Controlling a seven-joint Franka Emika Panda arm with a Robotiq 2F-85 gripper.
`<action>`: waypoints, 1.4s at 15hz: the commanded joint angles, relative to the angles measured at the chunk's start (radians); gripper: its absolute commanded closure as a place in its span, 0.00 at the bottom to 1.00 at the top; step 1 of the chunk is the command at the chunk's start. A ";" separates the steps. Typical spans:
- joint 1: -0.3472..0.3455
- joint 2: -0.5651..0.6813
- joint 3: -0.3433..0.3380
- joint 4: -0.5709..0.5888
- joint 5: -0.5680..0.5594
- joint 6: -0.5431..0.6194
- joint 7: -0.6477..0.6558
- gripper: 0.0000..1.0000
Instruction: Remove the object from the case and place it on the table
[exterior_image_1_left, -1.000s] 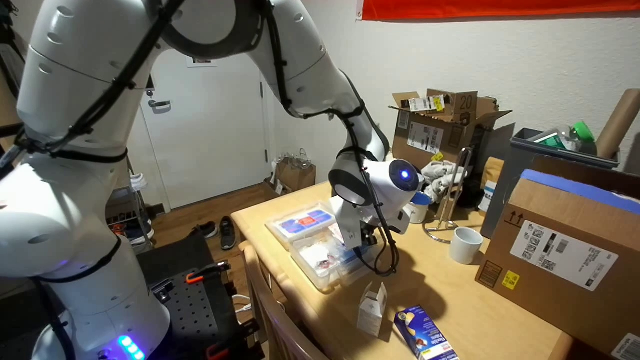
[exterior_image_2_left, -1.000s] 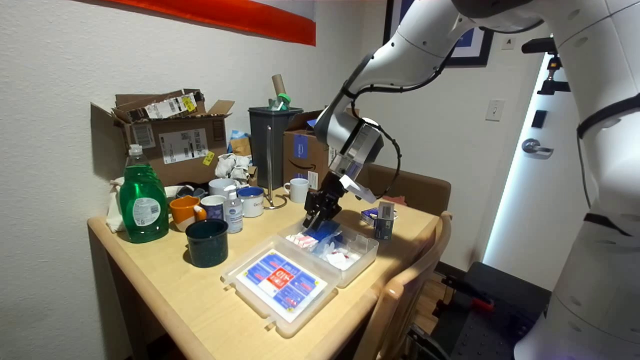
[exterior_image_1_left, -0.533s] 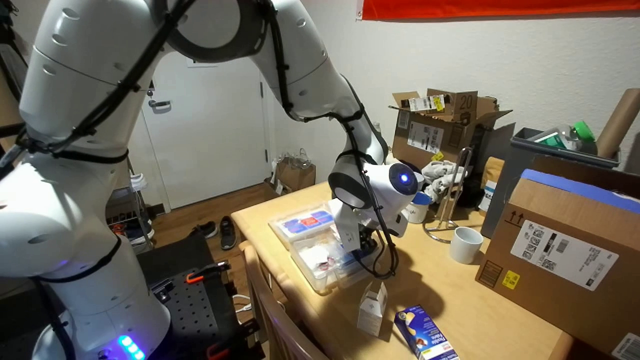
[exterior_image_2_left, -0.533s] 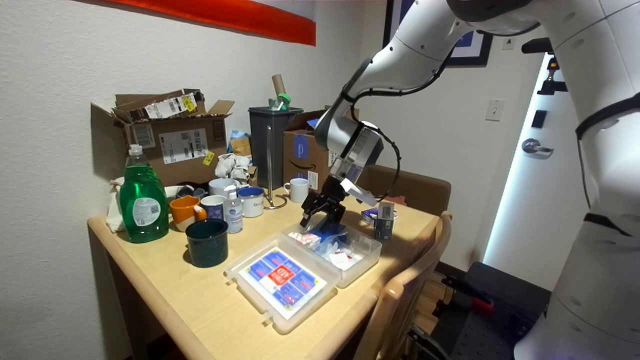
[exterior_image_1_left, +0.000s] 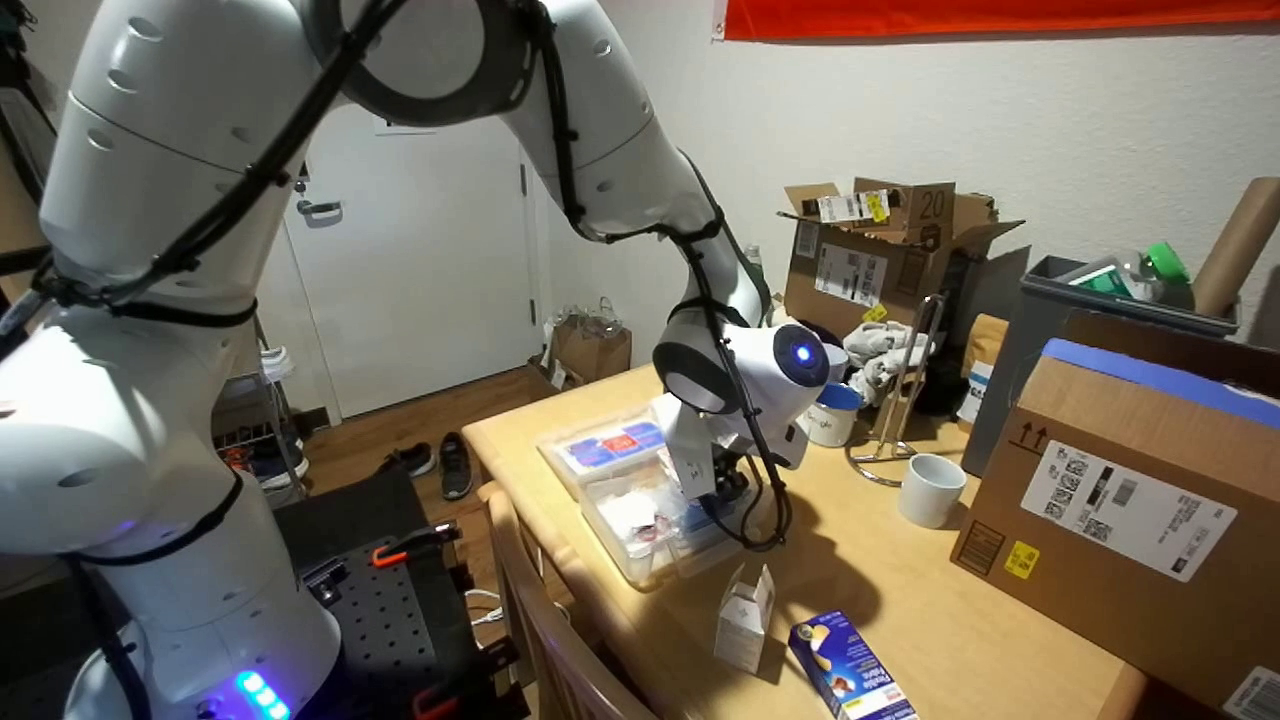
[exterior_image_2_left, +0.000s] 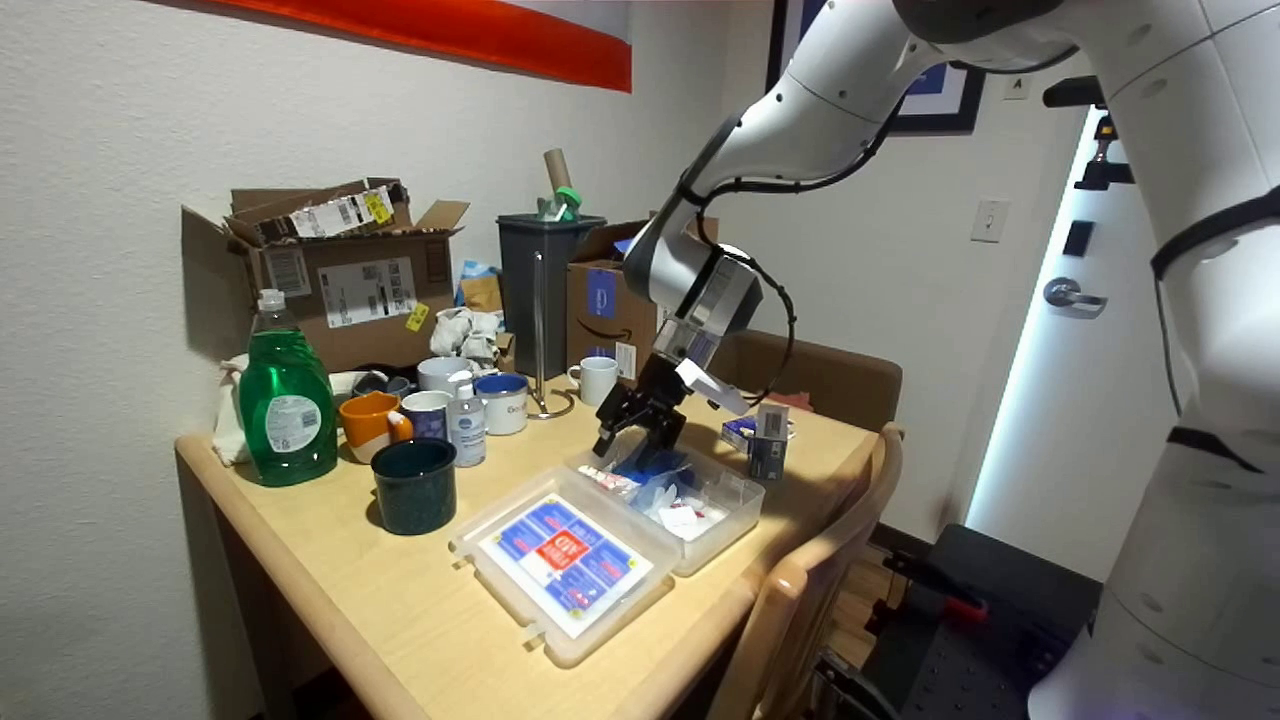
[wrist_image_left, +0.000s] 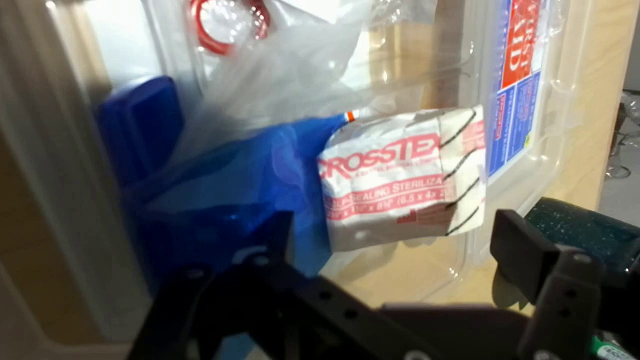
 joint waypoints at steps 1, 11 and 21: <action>0.005 -0.023 0.005 -0.005 -0.020 -0.025 0.048 0.00; 0.057 -0.069 0.010 -0.018 -0.069 -0.019 0.087 0.00; 0.072 -0.043 0.023 -0.020 -0.293 0.013 0.275 0.34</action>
